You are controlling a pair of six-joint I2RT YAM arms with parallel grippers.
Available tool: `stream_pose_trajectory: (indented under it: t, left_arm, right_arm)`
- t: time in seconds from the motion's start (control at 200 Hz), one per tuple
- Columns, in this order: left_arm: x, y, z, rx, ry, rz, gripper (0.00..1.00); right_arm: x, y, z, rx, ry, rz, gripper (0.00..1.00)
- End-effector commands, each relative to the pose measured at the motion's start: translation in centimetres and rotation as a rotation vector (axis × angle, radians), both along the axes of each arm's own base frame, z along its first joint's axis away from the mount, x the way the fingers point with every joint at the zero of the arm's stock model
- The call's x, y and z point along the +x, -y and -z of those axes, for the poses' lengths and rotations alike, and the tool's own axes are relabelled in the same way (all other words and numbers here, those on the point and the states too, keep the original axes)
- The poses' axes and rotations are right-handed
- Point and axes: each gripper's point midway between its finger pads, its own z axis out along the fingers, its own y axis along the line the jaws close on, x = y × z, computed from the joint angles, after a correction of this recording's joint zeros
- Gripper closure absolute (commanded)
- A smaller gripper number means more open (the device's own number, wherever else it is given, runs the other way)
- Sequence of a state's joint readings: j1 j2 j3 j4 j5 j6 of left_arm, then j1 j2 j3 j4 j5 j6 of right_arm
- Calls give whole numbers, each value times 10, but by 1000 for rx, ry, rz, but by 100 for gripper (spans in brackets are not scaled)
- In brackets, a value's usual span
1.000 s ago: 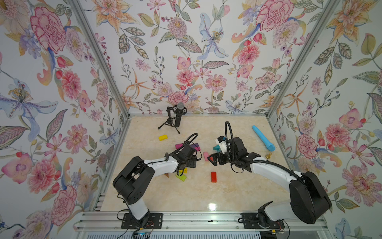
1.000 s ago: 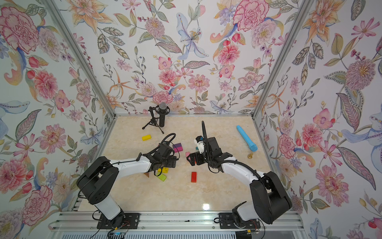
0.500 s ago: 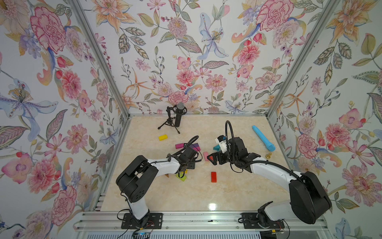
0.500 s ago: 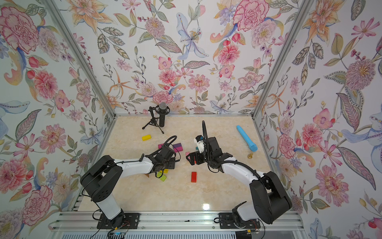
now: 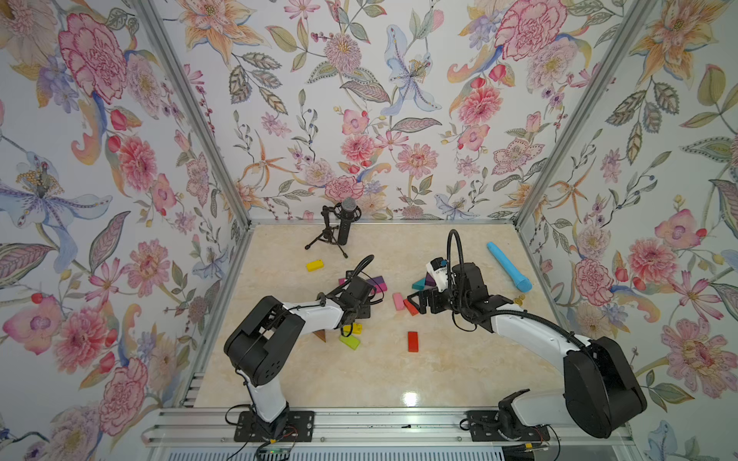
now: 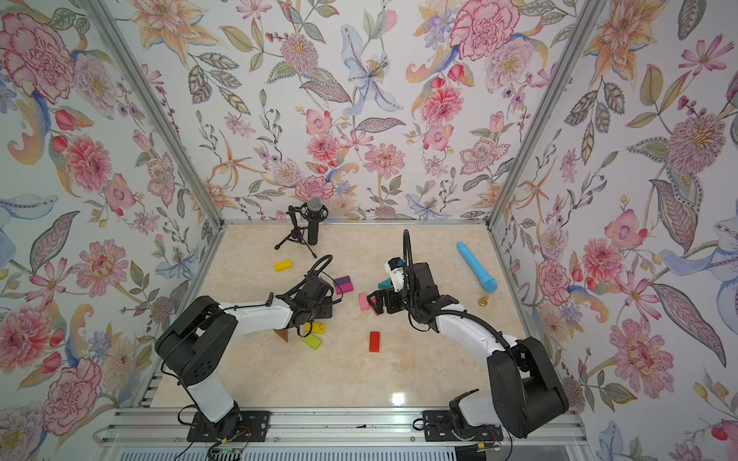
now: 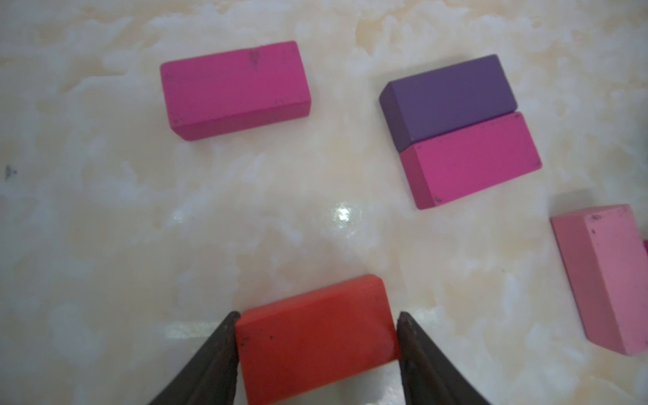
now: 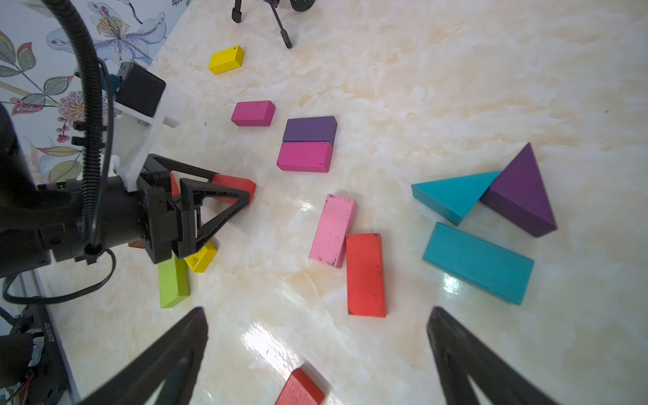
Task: Assemble a piece of candy with building blocks
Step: Pick up the building block from the center of the board, then assemble the building block at the center of the board.
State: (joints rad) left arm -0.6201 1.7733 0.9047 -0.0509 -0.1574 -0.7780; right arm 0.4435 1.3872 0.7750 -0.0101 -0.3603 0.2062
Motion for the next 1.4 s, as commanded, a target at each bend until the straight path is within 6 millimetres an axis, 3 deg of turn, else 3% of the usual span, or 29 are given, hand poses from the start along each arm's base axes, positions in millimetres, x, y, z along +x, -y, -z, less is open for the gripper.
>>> stream_pose_trajectory:
  t: [0.0, 0.345, 0.685, 0.886, 1.031, 1.116, 1.211, 1.301, 1.391]
  left_arm:
    - [11, -12, 4, 9, -18, -42, 44]
    - [45, -17, 6, 61, -12, -69, 40]
    - [59, -30, 9, 85, -15, -94, 38]
    - [60, -23, 1, 49, -14, -64, 16]
    - [61, -12, -41, -21, 44, -28, 1]
    - [50, -9, -69, -7, 68, 8, 1]
    - [27, -2, -81, 12, 49, 70, 1]
    - [2, 0, -75, 49, 21, 109, 1]
    - [-19, 1, -55, 65, -29, 146, 2]
  right_arm:
    - [-1, 0, -8, 24, 23, -3, 0]
    - [5, 2, -13, 37, 34, 2, 0]
    - [9, 6, -14, 42, 35, 12, 0]
    - [11, 4, -16, 55, 31, 1, 0]
    - [7, 17, -14, 67, 2, 14, 0]
    - [-3, 26, -12, 42, -15, 11, 0]
    - [-18, 25, -12, 45, -31, 0, 0]
    - [-31, 16, -8, 35, -28, -28, 0]
    - [-44, 1, -11, 62, 20, -79, 0]
